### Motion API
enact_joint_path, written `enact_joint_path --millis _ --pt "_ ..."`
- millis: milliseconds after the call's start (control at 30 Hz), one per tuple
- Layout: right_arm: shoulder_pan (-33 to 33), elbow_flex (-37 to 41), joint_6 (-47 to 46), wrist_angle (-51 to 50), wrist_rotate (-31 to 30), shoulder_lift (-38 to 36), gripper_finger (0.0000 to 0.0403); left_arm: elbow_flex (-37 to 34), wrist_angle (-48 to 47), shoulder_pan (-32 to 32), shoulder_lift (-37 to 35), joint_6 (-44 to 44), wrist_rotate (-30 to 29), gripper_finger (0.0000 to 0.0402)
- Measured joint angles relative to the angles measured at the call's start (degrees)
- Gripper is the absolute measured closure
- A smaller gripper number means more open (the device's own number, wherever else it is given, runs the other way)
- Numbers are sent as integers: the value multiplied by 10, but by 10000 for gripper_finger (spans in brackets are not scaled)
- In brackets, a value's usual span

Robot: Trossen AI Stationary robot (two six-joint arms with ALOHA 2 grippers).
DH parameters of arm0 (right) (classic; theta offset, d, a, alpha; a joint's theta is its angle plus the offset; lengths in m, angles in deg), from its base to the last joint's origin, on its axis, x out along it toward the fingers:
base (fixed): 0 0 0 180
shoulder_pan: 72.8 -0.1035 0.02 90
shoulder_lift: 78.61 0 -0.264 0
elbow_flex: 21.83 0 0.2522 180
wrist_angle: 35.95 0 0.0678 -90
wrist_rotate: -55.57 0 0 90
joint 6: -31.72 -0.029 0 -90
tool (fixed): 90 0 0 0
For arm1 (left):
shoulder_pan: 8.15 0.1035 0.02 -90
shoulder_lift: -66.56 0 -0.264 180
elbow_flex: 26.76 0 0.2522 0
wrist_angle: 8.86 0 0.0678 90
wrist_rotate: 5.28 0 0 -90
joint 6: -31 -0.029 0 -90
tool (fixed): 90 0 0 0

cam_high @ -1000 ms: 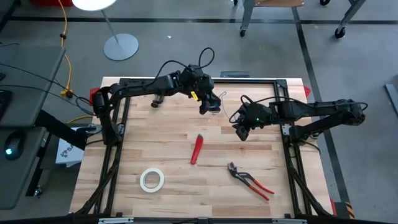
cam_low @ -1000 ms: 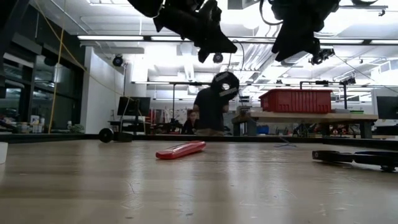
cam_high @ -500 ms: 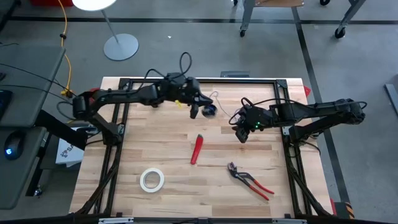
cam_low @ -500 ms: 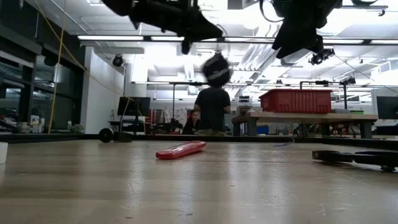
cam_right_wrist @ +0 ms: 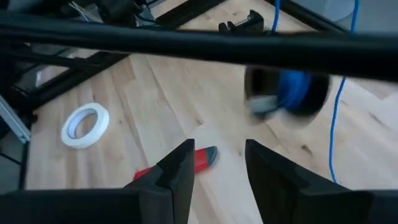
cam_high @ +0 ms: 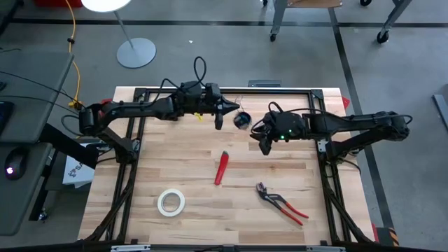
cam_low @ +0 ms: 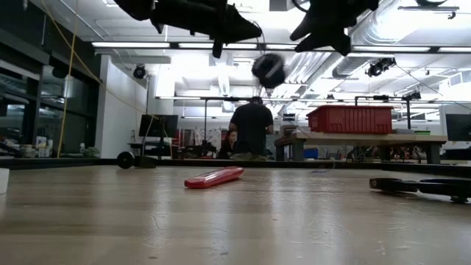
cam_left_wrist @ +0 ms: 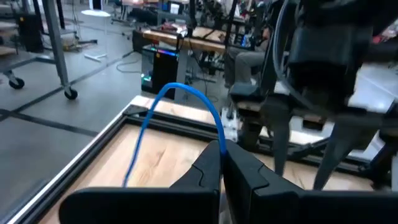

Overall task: Coil cords
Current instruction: Uncoil the blue wire cable from the black spool

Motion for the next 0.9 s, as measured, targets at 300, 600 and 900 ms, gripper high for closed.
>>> enact_joint_path --millis 300,600,900 --pt "3 0 68 79 -56 43 270 0 9 -25 0 13 -1 401" --pt "11 0 101 107 -67 47 270 0 14 -34 0 14 -25 401" --pt "24 0 116 113 -77 47 270 0 47 -35 0 14 -48 401"
